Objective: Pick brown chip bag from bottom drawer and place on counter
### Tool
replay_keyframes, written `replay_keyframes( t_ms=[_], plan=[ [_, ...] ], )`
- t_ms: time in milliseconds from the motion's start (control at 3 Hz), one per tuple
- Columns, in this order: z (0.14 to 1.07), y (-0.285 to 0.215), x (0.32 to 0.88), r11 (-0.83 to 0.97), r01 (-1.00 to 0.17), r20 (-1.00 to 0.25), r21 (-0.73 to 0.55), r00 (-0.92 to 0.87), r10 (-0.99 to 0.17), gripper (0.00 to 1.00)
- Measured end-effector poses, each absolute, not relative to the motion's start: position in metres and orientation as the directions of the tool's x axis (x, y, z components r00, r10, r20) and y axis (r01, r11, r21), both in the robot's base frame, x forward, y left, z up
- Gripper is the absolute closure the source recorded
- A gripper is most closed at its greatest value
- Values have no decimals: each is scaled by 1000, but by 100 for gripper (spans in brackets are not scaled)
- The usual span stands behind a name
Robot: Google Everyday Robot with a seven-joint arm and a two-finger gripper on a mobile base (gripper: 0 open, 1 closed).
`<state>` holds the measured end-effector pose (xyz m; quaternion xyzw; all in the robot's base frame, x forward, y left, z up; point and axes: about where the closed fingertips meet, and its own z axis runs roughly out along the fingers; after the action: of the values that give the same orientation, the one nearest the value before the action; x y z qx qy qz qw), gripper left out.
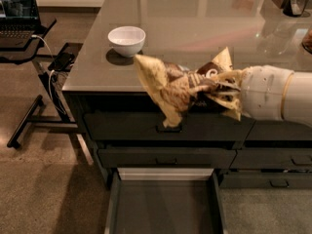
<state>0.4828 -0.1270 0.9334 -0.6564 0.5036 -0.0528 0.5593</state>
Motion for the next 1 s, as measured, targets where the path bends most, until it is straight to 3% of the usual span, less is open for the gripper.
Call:
replay_keyframes(
  t_ms=[667,1000],
  plan=[
    [962,-159,582,255,-508,-453,-823,315,-834,100],
    [969,-157,636,311,-499,-488,-809,276,-828,100]
  ],
)
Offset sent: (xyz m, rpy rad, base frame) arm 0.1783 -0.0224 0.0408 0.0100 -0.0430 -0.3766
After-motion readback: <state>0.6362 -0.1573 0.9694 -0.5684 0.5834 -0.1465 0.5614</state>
